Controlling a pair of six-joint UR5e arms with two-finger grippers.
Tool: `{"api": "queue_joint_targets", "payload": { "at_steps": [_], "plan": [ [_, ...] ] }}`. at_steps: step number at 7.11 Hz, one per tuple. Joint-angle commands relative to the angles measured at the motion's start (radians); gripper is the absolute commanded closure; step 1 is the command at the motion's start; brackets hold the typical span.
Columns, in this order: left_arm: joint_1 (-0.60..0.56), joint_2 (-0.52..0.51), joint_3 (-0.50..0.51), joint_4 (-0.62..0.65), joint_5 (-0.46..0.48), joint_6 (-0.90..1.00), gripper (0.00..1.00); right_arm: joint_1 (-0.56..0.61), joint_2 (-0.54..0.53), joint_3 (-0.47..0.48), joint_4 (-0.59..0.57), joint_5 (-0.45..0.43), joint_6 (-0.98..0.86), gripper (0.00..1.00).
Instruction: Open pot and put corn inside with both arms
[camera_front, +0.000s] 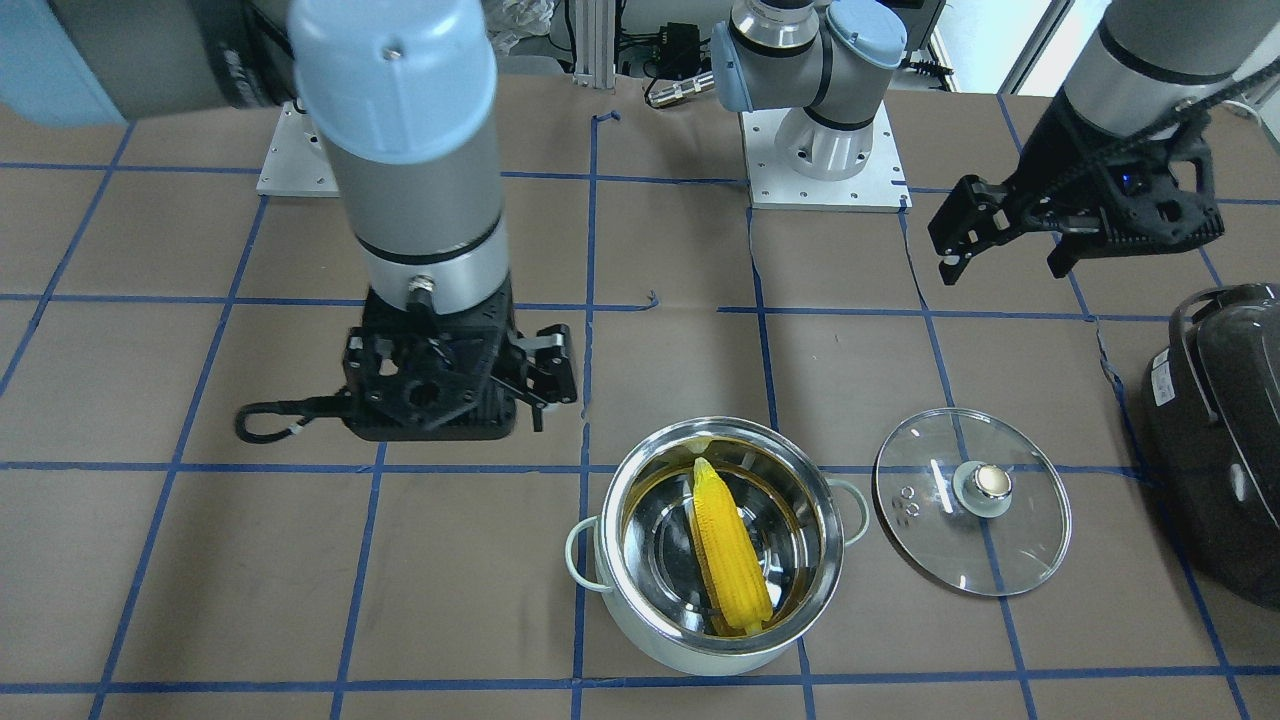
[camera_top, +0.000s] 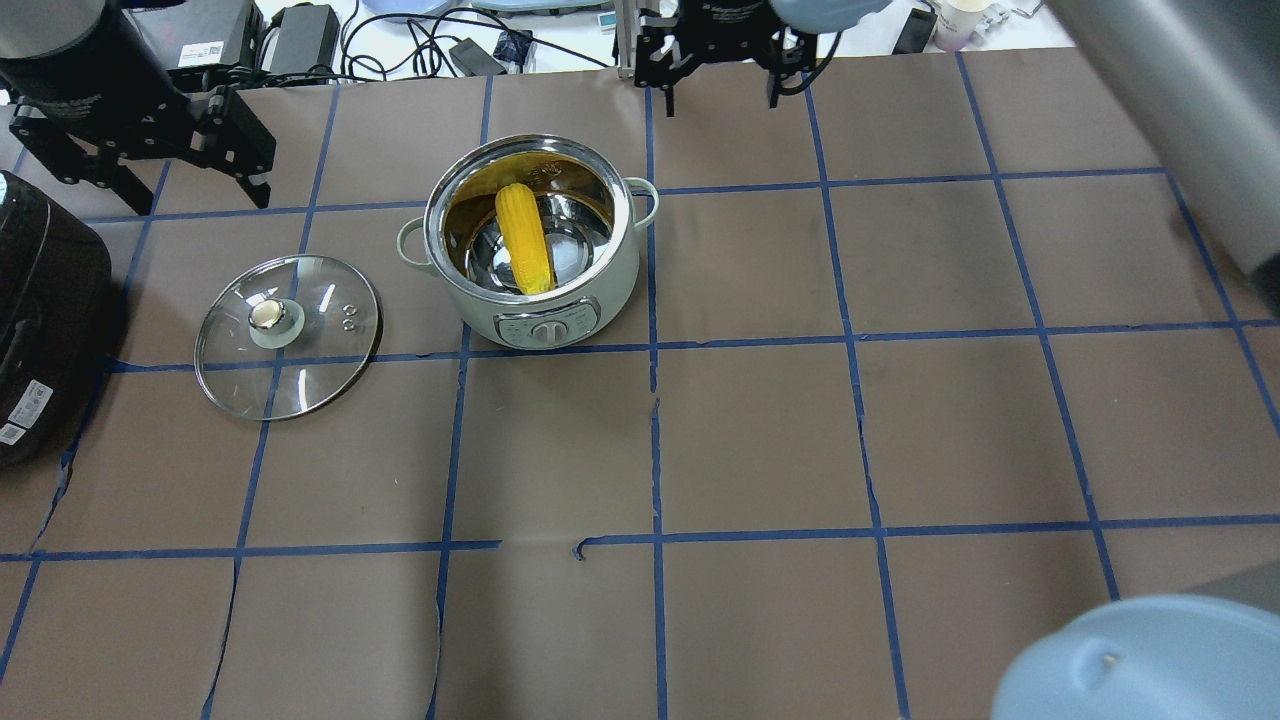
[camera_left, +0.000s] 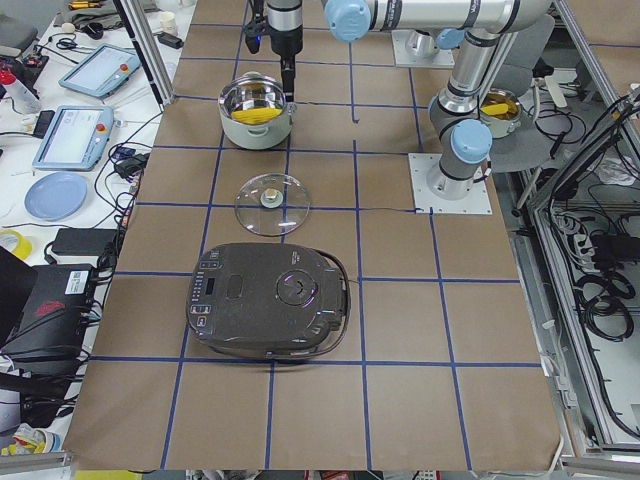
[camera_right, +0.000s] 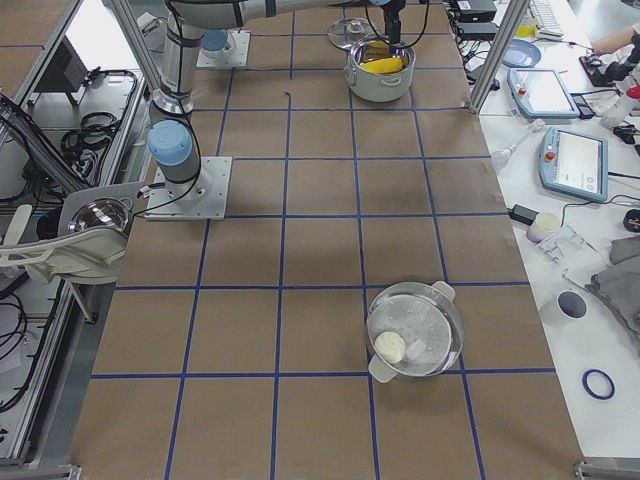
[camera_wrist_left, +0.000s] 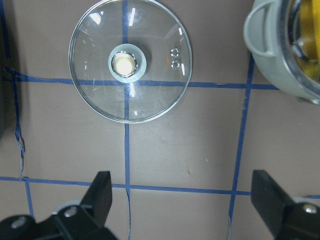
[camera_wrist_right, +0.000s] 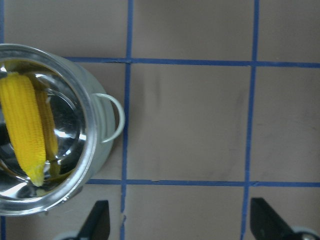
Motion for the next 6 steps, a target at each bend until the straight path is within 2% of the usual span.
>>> {"api": "queue_joint_targets", "payload": {
  "at_steps": [1, 2, 3, 4, 5, 6],
  "plan": [
    [-0.233, 0.015, -0.001, 0.004, -0.002, -0.237, 0.0, -0.132, -0.204, 0.156, 0.081, -0.004, -0.204, 0.0],
    [-0.283, 0.023, -0.003, 0.007, -0.012, -0.282, 0.0, -0.173, -0.263, 0.256, 0.066, -0.004, -0.215, 0.02],
    [-0.27, 0.024, 0.0, -0.004, -0.034, -0.208, 0.0, -0.188, -0.327, 0.319, 0.053, -0.008, -0.234, 0.03],
    [-0.246, 0.017, 0.009, -0.021, -0.038, -0.127, 0.0, -0.188, -0.341, 0.346, 0.024, -0.004, -0.235, 0.04],
    [-0.192, 0.013, 0.011, -0.068, -0.079, -0.061, 0.0, -0.185, -0.348, 0.369, 0.001, 0.01, -0.235, 0.03],
    [-0.123, 0.024, 0.006, -0.094, -0.081, 0.069, 0.0, -0.184, -0.354, 0.381, -0.004, 0.013, -0.236, 0.04]
  ]
}}
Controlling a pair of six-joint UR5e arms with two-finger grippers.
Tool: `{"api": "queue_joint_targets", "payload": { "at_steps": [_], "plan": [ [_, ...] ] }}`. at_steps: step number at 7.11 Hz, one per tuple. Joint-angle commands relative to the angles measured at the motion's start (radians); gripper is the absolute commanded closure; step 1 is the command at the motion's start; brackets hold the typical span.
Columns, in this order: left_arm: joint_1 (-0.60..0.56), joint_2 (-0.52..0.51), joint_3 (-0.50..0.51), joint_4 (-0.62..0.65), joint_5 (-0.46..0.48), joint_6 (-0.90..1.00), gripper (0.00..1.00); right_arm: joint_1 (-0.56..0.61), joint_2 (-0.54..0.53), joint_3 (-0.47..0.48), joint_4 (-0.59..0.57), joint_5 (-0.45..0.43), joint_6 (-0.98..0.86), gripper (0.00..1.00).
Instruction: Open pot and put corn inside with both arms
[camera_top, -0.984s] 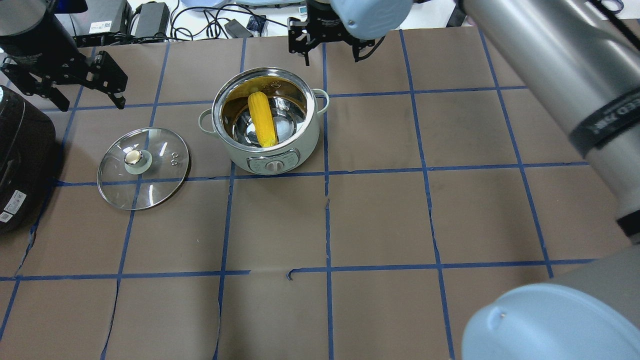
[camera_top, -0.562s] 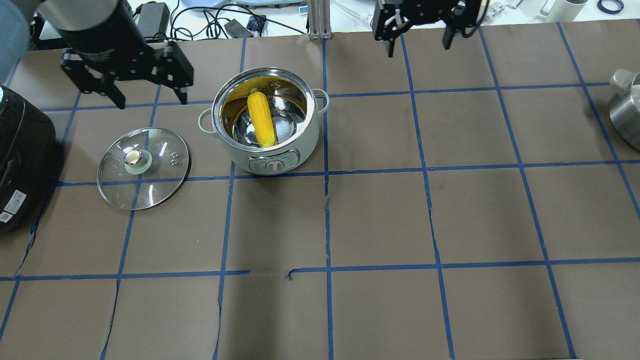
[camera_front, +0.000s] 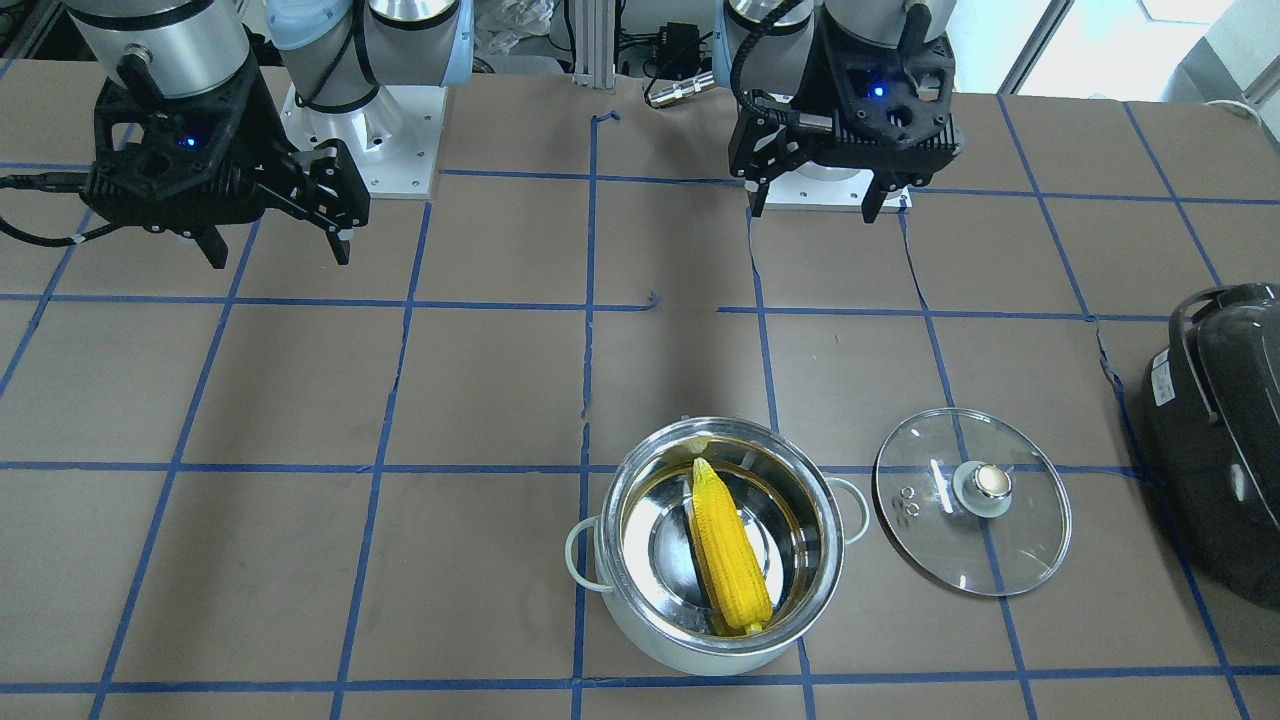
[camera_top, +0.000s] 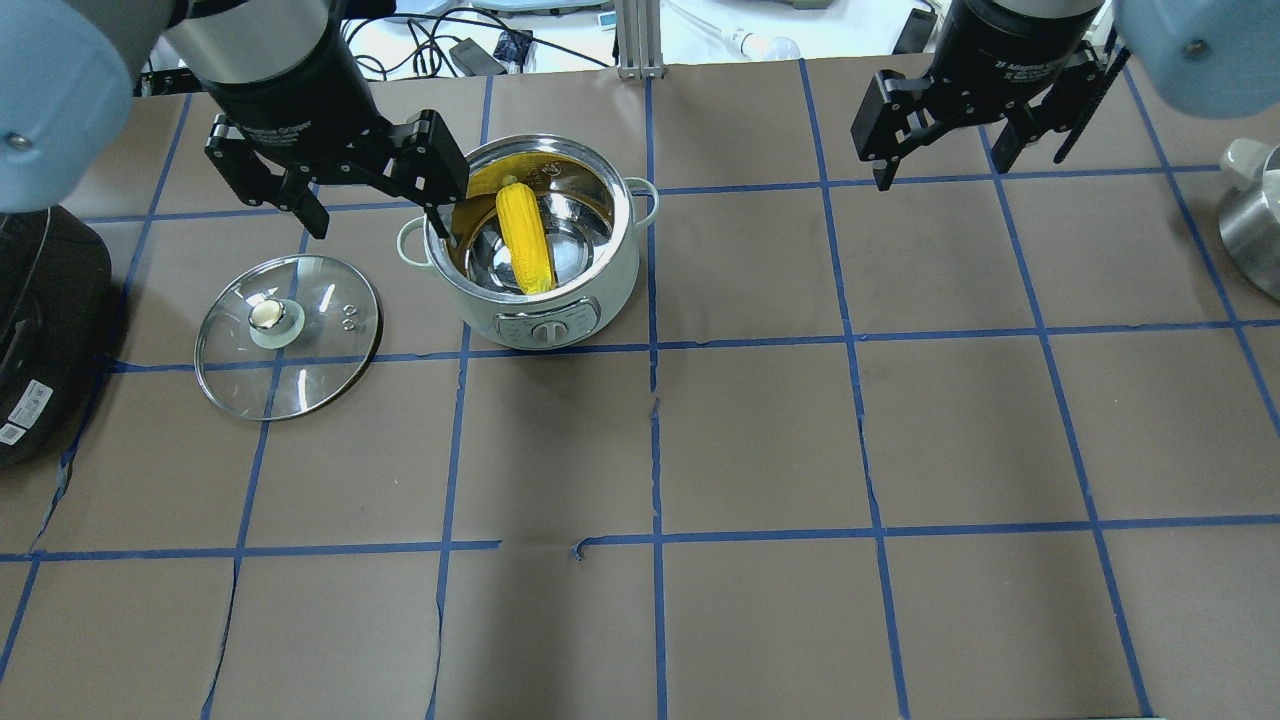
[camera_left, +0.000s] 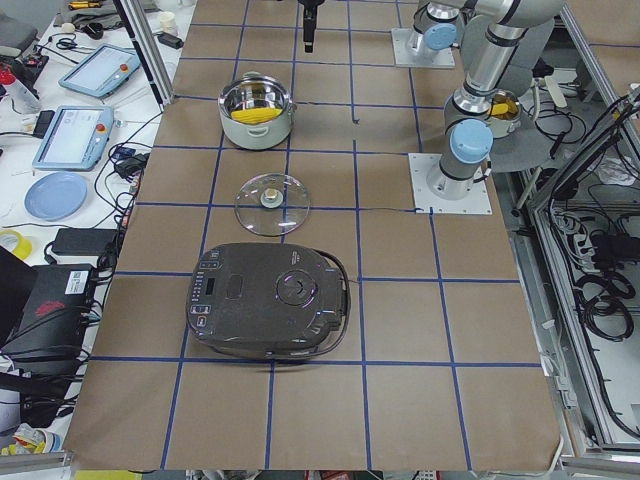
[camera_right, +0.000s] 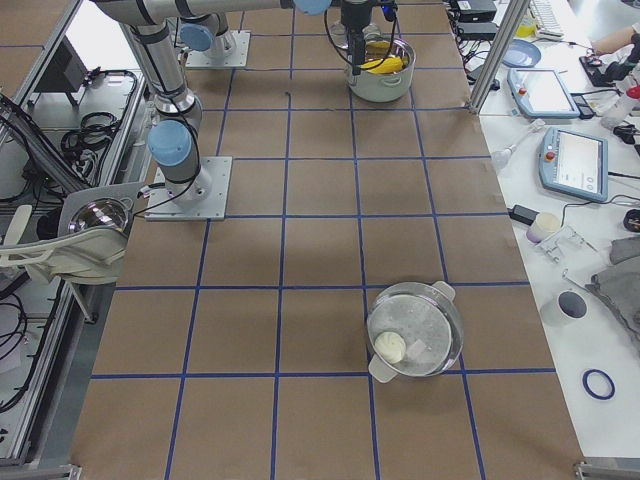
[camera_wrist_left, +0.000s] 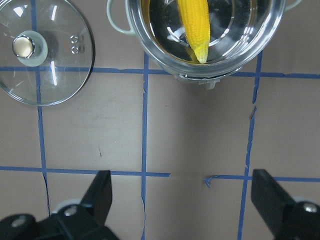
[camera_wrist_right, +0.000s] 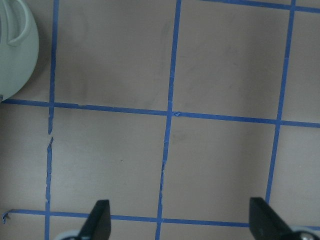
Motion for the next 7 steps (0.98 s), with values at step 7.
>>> {"api": "queue_joint_targets", "payload": {
  "at_steps": [7],
  "plan": [
    [0.107, 0.059, -0.057, 0.136, -0.009, 0.133, 0.0, 0.005, -0.01, 0.025, -0.076, 0.061, 0.007, 0.0]
  ]
}}
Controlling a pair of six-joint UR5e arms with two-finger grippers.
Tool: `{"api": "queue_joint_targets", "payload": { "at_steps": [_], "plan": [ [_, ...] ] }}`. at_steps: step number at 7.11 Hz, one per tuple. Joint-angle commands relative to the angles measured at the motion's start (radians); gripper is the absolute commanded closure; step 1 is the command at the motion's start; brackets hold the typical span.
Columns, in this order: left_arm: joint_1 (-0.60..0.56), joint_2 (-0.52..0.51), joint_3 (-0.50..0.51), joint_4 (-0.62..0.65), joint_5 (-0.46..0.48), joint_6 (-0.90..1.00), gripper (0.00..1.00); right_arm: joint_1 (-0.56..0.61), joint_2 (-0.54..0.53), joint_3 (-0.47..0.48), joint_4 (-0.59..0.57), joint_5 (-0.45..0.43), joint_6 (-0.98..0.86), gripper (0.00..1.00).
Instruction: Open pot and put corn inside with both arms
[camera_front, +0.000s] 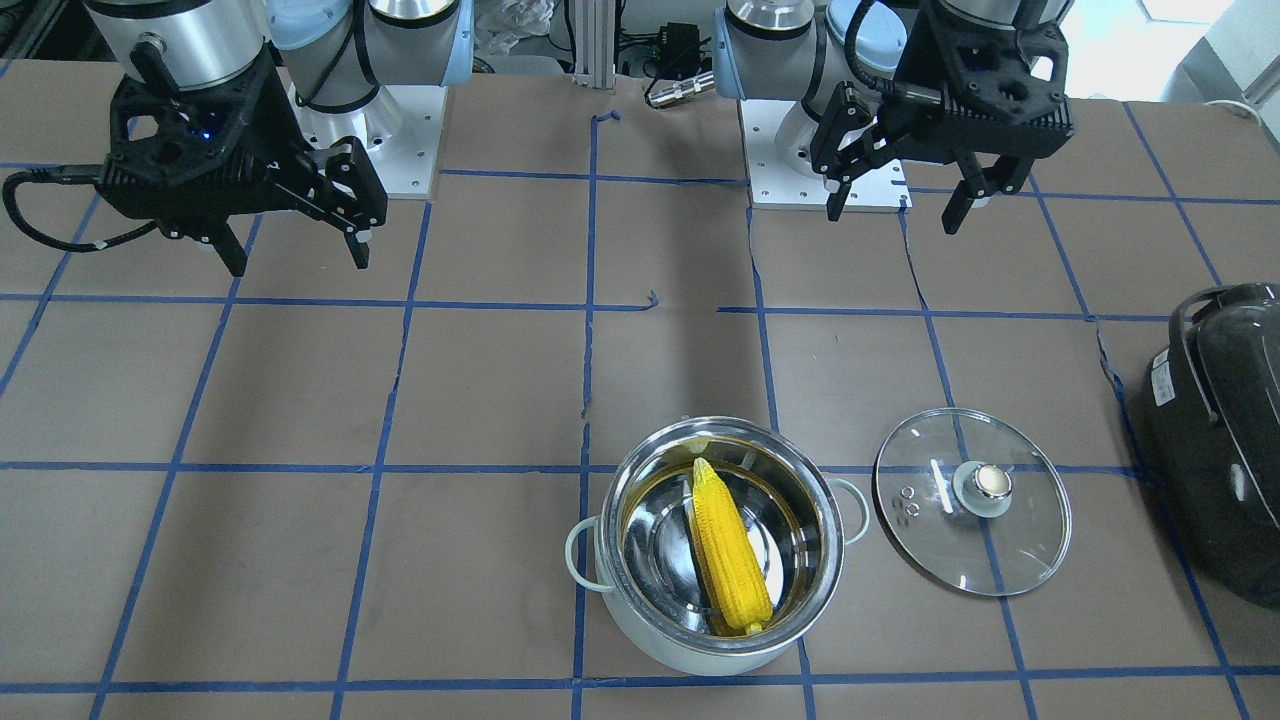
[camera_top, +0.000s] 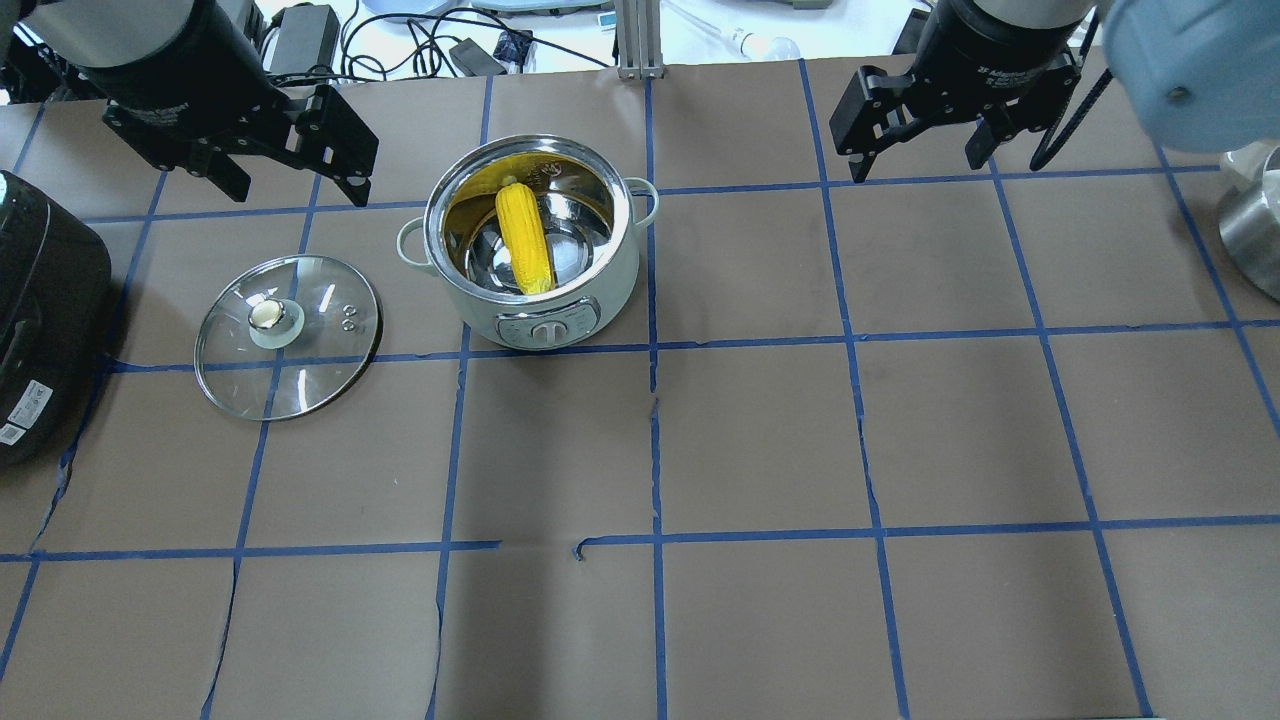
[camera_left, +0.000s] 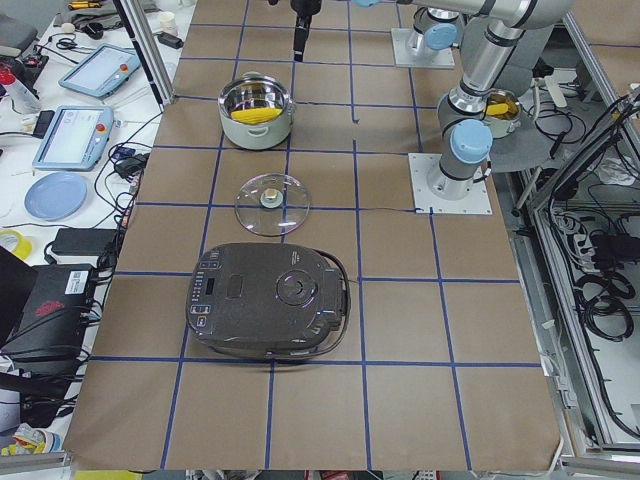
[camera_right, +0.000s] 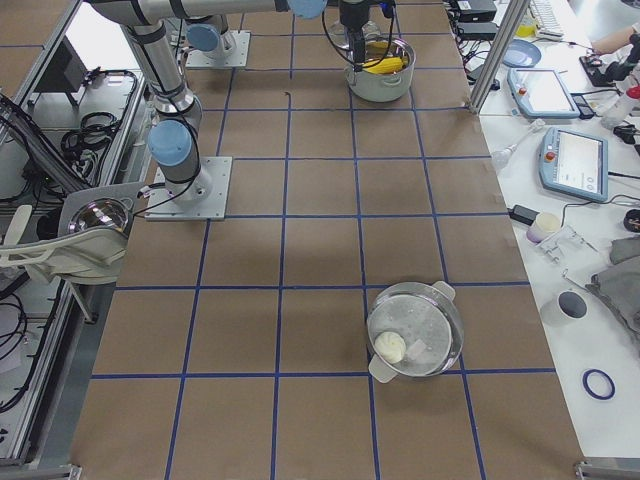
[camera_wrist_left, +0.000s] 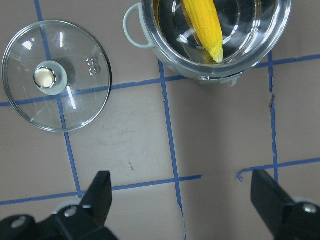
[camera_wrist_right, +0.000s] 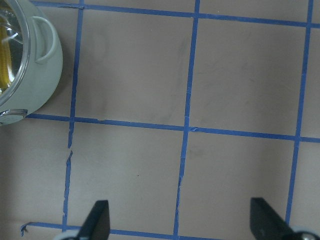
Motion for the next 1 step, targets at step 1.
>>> {"api": "queue_joint_targets", "payload": {
  "at_steps": [1],
  "plan": [
    [0.006, 0.001, -0.005, 0.011, 0.001, -0.003, 0.0, -0.001, 0.003, 0.0, -0.001, 0.005, 0.002, 0.0]
  ]
}}
